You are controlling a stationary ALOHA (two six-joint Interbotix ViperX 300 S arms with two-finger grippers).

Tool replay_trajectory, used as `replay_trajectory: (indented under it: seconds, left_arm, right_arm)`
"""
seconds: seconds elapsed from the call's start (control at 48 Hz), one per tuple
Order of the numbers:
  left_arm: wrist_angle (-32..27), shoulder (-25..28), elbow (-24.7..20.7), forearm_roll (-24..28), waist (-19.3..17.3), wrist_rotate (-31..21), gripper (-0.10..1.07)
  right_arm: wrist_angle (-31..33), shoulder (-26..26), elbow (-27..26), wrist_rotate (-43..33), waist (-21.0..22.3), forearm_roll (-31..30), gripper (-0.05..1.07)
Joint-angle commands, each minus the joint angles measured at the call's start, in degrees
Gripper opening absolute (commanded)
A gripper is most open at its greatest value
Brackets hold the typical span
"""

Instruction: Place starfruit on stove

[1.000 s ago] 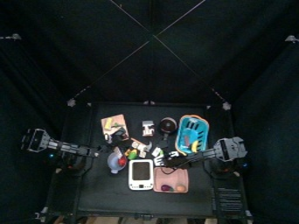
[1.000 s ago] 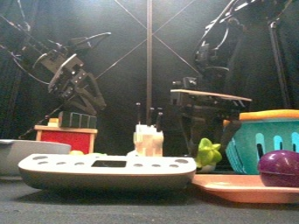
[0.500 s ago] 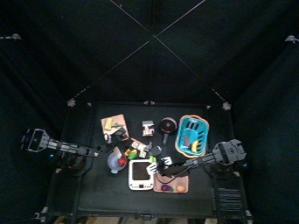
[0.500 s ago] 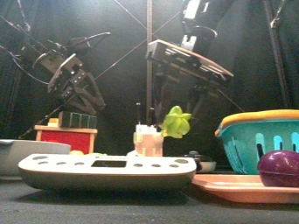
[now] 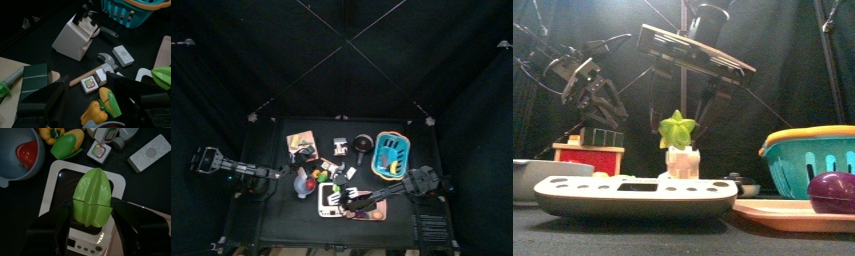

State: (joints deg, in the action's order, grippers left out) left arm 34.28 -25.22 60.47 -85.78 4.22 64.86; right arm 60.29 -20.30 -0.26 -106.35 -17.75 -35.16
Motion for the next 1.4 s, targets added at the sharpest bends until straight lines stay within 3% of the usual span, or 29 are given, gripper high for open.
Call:
replay_trajectory:
  seconds: [0.0, 0.25, 0.875, 1.0, 1.229, 1.375]
  left_arm:
    - [0.2, -0.4, -0.5, 0.2, 0.1, 0.1, 0.94]
    - [0.2, -0.8, -0.3, 0.2, 0.1, 0.1, 0.94]
    - [0.2, -0.8, -0.2, 0.2, 0.1, 0.1, 0.94]
    - [0.2, -0.8, -0.1, 0.2, 0.1, 0.0, 0.94]
    - [0.2, -0.8, -0.1, 0.2, 0.1, 0.1, 0.94]
    - [0.2, -0.8, -0.1, 0.2, 0.0, 0.1, 0.94]
  right_arm:
    - [0.4, 0.1, -3.2, -1.7, -0.4, 0.0, 0.77]
    - [0.3, -3.9, -7.2, -3.0, -0.7, 0.3, 0.77]
    - [0.4, -5.6, -6.1, -3.0, -0.4, 3.2, 0.78]
    - [0.3, -5.6, -5.3, -3.0, -0.4, 3.2, 0.83]
    - [0.4, -5.6, -5.1, -2.5, -0.4, 4.5, 1.03]
    - [0.5, -5.5, -6.1, -2.5, -0.6, 4.1, 1.04]
